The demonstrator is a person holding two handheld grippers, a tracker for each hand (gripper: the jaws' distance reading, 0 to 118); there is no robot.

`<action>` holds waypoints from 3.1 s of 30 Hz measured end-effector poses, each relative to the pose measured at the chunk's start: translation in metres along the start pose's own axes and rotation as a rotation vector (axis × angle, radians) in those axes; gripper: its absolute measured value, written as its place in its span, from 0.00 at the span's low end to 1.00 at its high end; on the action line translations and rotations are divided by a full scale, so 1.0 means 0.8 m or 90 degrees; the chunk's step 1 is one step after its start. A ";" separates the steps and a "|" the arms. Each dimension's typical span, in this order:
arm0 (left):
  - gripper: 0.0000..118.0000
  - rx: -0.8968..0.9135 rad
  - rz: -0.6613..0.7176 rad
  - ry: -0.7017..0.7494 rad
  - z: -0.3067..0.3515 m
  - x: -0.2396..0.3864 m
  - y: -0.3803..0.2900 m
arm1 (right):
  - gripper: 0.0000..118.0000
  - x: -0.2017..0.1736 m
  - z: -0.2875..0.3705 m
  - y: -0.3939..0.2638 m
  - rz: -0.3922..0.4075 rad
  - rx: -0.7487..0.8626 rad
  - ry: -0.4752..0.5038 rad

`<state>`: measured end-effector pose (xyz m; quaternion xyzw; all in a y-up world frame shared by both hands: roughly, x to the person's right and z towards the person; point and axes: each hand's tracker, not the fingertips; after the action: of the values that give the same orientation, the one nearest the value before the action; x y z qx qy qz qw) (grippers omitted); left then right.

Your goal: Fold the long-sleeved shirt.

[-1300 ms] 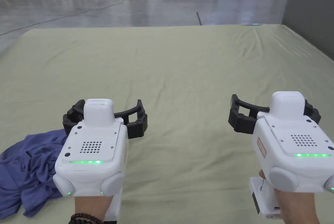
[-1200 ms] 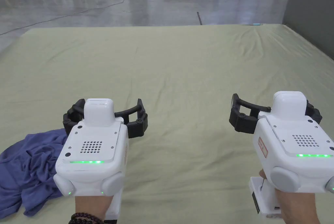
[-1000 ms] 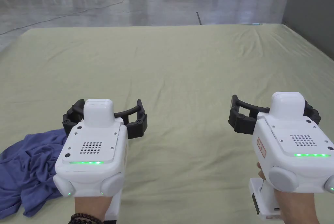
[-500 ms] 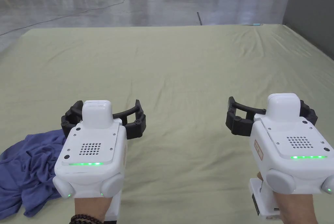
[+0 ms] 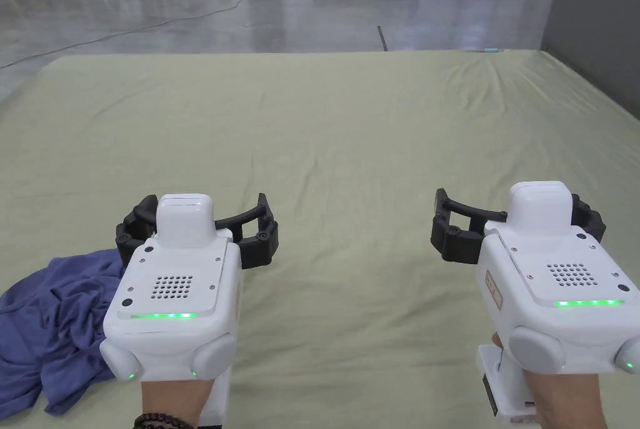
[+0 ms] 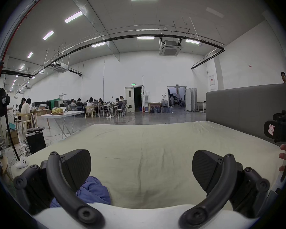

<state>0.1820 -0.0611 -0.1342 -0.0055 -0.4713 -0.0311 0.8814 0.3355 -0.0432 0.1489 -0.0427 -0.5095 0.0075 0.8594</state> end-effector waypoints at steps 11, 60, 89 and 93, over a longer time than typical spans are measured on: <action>1.00 -0.002 0.004 0.006 0.000 -0.001 0.001 | 1.00 0.001 0.000 -0.002 0.003 -0.004 -0.004; 0.00 -0.037 -0.002 0.000 0.000 0.017 0.010 | 0.02 0.012 -0.002 0.004 -0.027 -0.064 -0.063; 0.00 -0.100 0.019 0.261 0.071 -0.180 0.005 | 0.02 -0.280 -0.036 0.022 -0.020 -0.066 0.314; 0.55 -0.167 0.010 0.270 0.051 -0.183 0.002 | 0.02 -0.279 -0.041 0.022 -0.019 -0.071 0.315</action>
<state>0.0671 -0.0509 -0.2333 -0.1167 -0.2675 -0.0852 0.9527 0.2575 -0.0400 -0.0634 -0.0829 -0.2836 -0.0442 0.9543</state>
